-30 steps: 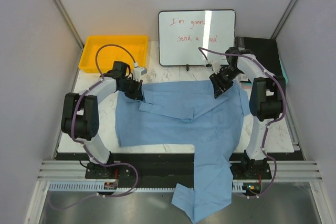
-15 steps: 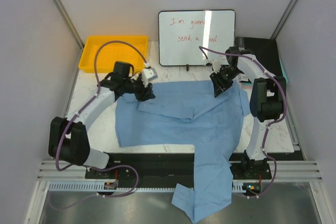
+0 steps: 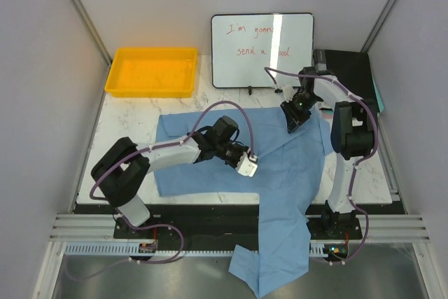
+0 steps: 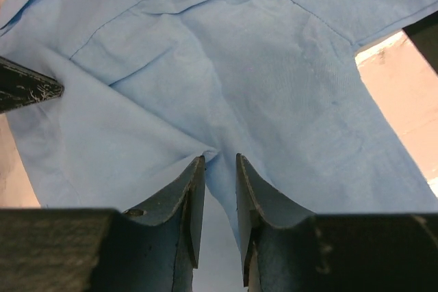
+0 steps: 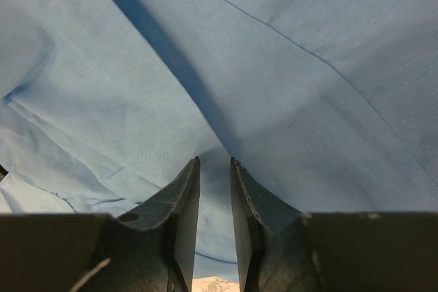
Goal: Fold and stack the long sleeve shirts
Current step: Fold the shirt
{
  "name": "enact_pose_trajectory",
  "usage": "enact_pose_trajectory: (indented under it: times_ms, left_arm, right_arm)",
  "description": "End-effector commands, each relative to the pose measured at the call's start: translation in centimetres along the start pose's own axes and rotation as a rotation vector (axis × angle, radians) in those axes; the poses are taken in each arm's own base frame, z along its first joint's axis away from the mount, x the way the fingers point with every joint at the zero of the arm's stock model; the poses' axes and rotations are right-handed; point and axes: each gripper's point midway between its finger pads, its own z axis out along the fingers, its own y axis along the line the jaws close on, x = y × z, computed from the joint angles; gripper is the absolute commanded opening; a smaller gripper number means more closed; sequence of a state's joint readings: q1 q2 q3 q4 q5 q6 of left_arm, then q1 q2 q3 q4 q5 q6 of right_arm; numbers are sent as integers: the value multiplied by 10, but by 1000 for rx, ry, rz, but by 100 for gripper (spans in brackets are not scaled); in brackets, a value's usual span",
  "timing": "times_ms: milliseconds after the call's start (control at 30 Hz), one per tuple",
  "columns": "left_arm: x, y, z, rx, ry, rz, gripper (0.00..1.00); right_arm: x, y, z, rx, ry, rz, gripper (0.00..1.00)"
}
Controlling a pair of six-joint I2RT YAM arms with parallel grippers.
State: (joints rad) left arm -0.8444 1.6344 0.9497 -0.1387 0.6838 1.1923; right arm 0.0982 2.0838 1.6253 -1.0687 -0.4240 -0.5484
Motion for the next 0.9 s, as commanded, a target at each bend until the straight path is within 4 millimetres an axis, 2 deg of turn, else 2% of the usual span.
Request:
enact_pose_trajectory:
  times_ms: [0, 67, 100, 267, 400, 433, 467, 533, 567, 800, 867]
  left_arm:
    - [8, 26, 12, -57, 22, 201, 32]
    - [17, 27, 19, -58, 44, 202, 37]
    - [20, 34, 20, -87, 62, 211, 38]
    - [31, 39, 27, -112, 88, 204, 37]
    - [35, 35, 28, -112, 95, 197, 22]
    - [36, 35, 27, -116, 100, 195, 14]
    - [36, 35, 24, -123, 107, 192, 11]
    - [42, 28, 21, -121, 126, 185, 2]
    - [42, 26, 19, -122, 129, 188, 2]
    - [52, -18, 12, -11, 140, 193, 2]
    - [55, -22, 12, -1, 150, 181, 2]
  right_arm:
    - [8, -11, 10, 38, 39, 19, 32]
    - [11, -13, 12, 42, 51, 19, 31]
    - [12, -13, 13, 44, 53, 21, 31]
    - [16, -19, 17, 66, 73, 25, 31]
    - [19, -23, 19, 83, 84, 29, 31]
    - [19, -24, 20, 86, 85, 30, 31]
    - [20, -24, 20, 89, 89, 31, 31]
    - [21, -26, 20, 97, 94, 31, 31]
    - [21, -26, 21, 100, 98, 31, 31]
    - [25, -29, 25, 104, 118, 35, 31]
    - [25, -28, 24, 103, 116, 34, 31]
